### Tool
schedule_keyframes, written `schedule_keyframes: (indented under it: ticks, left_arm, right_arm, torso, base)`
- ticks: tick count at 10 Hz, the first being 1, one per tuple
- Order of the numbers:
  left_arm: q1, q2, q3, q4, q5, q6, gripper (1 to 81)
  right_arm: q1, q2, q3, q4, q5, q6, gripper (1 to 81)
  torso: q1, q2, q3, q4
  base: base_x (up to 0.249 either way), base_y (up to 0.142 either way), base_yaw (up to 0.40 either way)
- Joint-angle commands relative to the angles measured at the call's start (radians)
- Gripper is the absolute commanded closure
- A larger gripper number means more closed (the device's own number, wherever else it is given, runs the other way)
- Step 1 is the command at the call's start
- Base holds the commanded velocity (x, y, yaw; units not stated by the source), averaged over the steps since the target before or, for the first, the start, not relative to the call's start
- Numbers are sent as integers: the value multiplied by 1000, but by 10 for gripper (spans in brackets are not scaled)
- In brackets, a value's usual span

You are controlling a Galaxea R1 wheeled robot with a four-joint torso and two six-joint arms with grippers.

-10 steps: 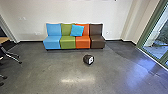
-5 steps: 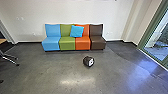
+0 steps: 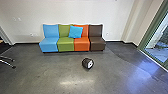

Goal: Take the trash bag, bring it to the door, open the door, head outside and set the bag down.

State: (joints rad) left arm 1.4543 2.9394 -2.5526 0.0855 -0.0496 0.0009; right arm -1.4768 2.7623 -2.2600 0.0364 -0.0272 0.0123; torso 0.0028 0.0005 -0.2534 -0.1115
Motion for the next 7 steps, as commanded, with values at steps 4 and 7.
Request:
schedule_keyframes:
  ticks: [4, 7]
  left_arm:
    - [-21, -2, 9, -3, 63, 2, 10]
    - [-21, 0, 9, -3, 63, 1, 10]
  right_arm:
    - [19, -17, 1, -1, -68, -2, 10]
    - [20, -17, -9, 2, -69, -5, 10]
  torso:
    - [0, -1, 0, 0]
    - [-1, -1, 0, 0]
  base:
    - [161, -83, 0]
    - [162, -82, 0]
